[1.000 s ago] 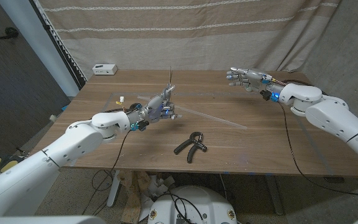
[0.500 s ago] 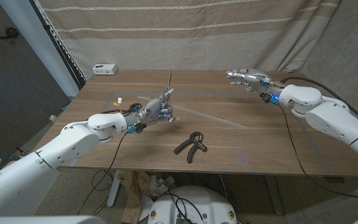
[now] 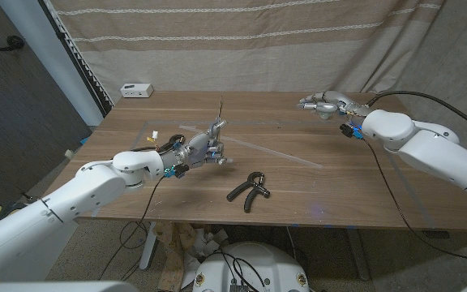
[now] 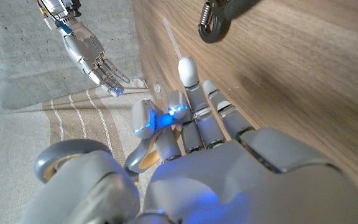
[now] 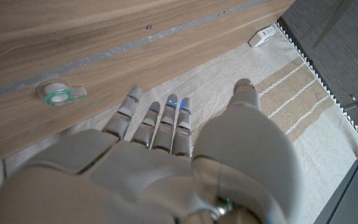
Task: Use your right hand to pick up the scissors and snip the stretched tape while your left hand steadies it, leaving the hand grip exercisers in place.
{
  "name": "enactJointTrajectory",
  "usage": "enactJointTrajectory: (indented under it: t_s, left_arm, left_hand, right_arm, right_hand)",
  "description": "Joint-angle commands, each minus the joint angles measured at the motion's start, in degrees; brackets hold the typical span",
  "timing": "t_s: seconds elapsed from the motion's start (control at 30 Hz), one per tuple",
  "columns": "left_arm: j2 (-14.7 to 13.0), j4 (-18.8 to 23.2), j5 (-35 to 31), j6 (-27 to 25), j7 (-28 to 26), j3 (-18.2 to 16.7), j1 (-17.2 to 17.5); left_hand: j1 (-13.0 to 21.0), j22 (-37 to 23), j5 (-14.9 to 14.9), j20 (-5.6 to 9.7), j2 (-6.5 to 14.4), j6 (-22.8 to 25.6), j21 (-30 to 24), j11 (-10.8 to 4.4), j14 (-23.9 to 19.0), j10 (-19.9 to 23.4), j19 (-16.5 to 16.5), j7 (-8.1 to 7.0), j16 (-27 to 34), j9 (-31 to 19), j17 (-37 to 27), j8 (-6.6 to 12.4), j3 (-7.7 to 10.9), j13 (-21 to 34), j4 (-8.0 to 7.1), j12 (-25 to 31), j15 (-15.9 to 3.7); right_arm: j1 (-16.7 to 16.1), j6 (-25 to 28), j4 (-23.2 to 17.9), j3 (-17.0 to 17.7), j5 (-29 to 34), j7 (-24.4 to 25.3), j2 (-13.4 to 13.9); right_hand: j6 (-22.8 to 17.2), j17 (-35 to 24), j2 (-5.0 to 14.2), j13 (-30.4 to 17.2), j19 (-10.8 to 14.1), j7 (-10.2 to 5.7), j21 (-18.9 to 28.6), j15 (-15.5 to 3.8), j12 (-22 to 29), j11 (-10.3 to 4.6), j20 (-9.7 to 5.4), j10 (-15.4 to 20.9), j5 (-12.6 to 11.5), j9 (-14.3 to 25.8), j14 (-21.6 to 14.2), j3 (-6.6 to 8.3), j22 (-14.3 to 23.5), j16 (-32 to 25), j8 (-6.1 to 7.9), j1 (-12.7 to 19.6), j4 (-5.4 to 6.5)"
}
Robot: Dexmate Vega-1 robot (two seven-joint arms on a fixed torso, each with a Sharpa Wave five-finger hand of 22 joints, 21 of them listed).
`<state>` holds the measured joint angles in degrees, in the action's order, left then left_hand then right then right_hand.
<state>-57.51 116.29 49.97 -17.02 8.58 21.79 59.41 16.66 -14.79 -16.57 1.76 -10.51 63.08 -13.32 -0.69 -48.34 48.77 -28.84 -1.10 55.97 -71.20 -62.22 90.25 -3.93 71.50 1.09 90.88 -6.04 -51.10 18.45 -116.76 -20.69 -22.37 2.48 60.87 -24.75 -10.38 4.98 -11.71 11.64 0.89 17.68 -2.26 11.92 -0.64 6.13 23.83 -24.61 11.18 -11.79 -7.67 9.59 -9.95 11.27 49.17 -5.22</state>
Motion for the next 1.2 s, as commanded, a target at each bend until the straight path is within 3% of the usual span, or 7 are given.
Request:
enactJointTrajectory:
  t_s: [0.03, 0.2, 0.3, 0.43, 0.53, 0.8, 1.2]
  left_arm:
    - [-1.3, 0.9, -1.4, -0.5, -2.0, -0.3, 0.9]
    - [-1.7, 1.1, -2.2, -1.6, -2.7, 0.2, 0.6]
    - [-1.9, 1.5, -3.0, -2.5, -4.0, 0.4, 0.6]
    - [-1.9, 1.3, -3.8, -3.2, -4.5, 1.0, 0.4]
    - [-2.0, 1.2, -3.9, -3.4, -4.6, 1.1, 0.5]
    - [-1.9, 1.1, -4.3, -3.6, -4.5, 1.3, 0.4]
    - [-1.4, 0.2, -3.5, -2.8, -3.4, 1.0, 0.4]
  left_hand:
    - [0.0, -0.3, -0.5, 0.21, -0.1, 10.6, -0.2, -2.26, -0.6, 3.1, 0.0, 10.61, 0.5, -0.3, -0.2, 0.49, -16.29, 0.1, 6.23, 0.1, -1.95]
    - [-0.1, -0.4, -0.6, 0.19, -0.1, 10.8, -0.2, -2.27, -0.6, 3.3, 0.1, 10.58, 0.7, -0.3, -0.2, 0.50, -16.28, 0.1, 6.29, 0.1, -2.05]
    - [-0.1, -0.5, -0.6, 0.22, -0.1, 10.9, -0.2, -2.34, -0.7, 3.6, 0.1, 10.54, 0.6, -0.3, 0.3, 0.49, -16.27, 0.1, 6.34, 0.1, -2.09]
    - [-0.1, -0.5, -0.7, 0.20, -0.1, 11.0, -0.3, -2.16, -0.8, 3.9, 0.0, 10.53, 0.8, -0.3, 0.3, 0.49, -16.27, 0.1, 6.39, 0.1, -2.12]
    - [-0.1, -0.6, -0.8, 0.24, -0.1, 11.2, -0.3, -2.20, -0.9, 3.9, 0.0, 10.54, 1.0, -0.3, 0.3, 0.50, -16.26, 0.1, 6.47, 0.1, -2.08]
    - [-0.2, -0.7, -0.9, 0.28, -0.1, 11.3, -0.3, -2.30, -0.8, 4.0, 0.0, 10.49, 1.3, -0.3, 0.2, 0.48, -16.27, 0.1, 6.58, 0.1, -2.11]
    - [-0.3, -0.7, -1.1, 0.49, -0.1, 11.5, -0.4, -2.31, -0.8, 4.2, -0.2, 10.41, 1.5, -0.2, 0.8, 0.46, -16.25, 0.1, 6.67, 0.1, -2.16]
  right_arm:
    - [-0.2, 0.9, -1.5, -1.7, 6.8, 1.0, 0.7]
    - [0.3, -1.6, 0.1, -3.1, 9.6, -0.8, 0.7]
    - [0.9, -4.8, 2.3, -4.0, 10.8, -2.8, 0.3]
    - [1.5, -5.6, 3.3, -5.9, 16.2, -2.2, 0.0]
    - [1.4, -6.3, 3.8, -6.8, 19.8, -1.2, -0.2]
    - [1.1, -8.6, 5.2, -6.8, 21.8, -3.2, -0.5]
    - [-0.3, -8.1, 4.5, -6.2, 25.1, -5.0, 1.1]
  right_hand:
    - [0.7, -0.1, 0.00, 0.0, -1.2, -1.08, -1.4, -0.29, -0.1, -0.57, -0.61, -1.9, -1.0, 0.2, 2.5, -0.57, 0.1, 0.3, -0.07, 0.8, -0.09]
    - [3.5, -0.1, 0.48, 0.1, -5.5, -2.65, -4.7, -0.29, -0.6, -1.76, -1.24, -5.5, -1.7, 0.1, 6.4, -0.87, 0.2, 0.2, -0.47, 0.8, 0.01]
    - [8.0, -0.1, 1.02, 0.1, -8.8, -3.54, -6.7, -0.33, -1.2, -2.33, -3.13, -11.4, -2.4, 0.1, 12.0, -1.40, 0.4, 0.3, -0.74, 0.6, 0.29]
    - [21.3, 0.0, 1.36, 0.1, -11.3, -4.37, -6.9, -0.90, -1.2, -2.94, -5.36, -19.5, -3.2, 0.1, 16.7, -2.17, 0.5, -0.2, -1.68, 0.8, 0.29]
    - [25.2, 0.0, 1.97, 0.2, -11.5, -4.71, -6.8, -1.97, -1.2, -3.97, -6.32, -21.9, -3.6, 0.1, 18.0, -2.09, 0.5, -0.1, -1.50, 1.1, 0.25]
    - [26.1, 0.1, 2.52, 0.2, -13.5, -5.59, -7.3, -3.48, -1.2, -6.63, -8.49, -24.8, -3.9, 0.0, 21.1, -1.92, 0.5, 0.2, -0.50, 2.1, -0.10]
    - [28.6, 0.2, 2.62, 0.3, -15.8, -5.44, -7.4, -3.71, -1.2, -6.39, -8.88, -28.3, -4.3, -0.1, 24.6, -1.84, 0.5, 0.3, -0.46, 3.6, -0.80]
